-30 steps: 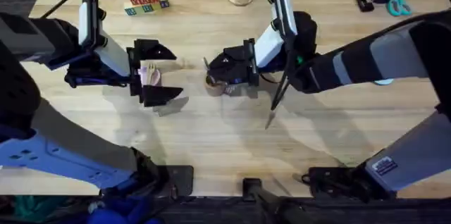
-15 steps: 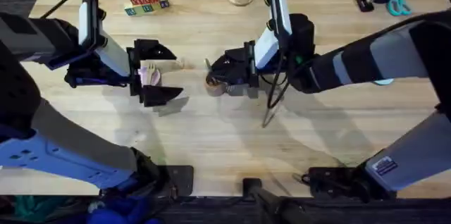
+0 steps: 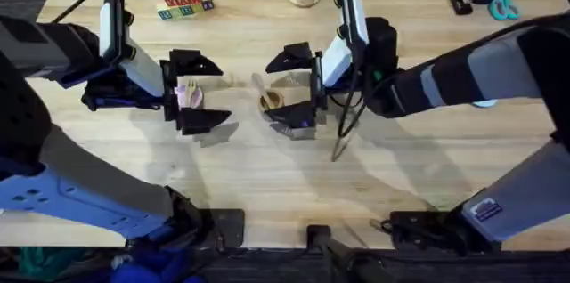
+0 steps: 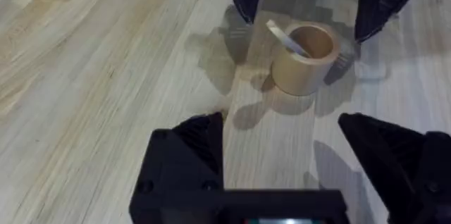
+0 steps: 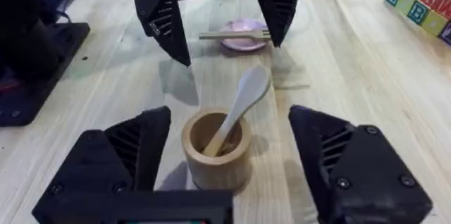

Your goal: Pick up a utensil and set it on the pink plate, then put the other utensil in the container.

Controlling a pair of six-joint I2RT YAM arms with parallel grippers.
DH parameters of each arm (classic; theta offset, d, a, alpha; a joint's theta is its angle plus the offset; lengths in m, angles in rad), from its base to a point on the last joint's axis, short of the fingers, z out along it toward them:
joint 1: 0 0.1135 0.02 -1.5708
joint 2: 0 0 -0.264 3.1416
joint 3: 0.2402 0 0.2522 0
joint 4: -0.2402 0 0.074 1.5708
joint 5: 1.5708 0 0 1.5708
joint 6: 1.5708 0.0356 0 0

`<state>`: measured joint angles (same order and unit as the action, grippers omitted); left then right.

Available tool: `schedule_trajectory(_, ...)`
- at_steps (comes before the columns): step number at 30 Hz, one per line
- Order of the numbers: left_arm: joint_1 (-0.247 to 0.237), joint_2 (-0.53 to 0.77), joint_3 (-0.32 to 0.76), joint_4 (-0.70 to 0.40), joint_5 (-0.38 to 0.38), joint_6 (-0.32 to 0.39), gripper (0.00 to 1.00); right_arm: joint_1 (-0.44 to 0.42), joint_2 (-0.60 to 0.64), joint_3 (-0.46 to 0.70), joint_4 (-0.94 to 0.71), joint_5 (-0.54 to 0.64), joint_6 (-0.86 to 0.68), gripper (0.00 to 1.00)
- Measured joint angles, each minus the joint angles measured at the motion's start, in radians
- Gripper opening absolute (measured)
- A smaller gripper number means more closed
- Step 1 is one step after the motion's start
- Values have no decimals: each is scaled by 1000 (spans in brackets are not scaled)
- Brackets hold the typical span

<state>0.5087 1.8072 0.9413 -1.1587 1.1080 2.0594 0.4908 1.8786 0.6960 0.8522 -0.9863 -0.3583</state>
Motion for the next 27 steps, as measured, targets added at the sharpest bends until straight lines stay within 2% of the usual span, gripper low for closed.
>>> schedule_trajectory(11, 0, 0, 0, -19, -1, 0, 995, 0, -2, 0, -12, 28, -2, 995)
schedule_trajectory(15, 0, -1, 12, -78, -5, 0, 995, -2, -30, 0, -60, 60, -2, 995)
schedule_trajectory(19, 0, -52, 56, -162, -39, -7, 995, -25, -120, -1, -171, 71, 3, 996)
schedule_trajectory(22, 0, -142, 118, -196, -77, -75, 995, -68, -216, -1, -305, 77, 18, 995)
schedule_trajectory(27, 0, -289, 236, -199, -143, -299, 995, -156, -442, -2, -598, 135, 31, 995)
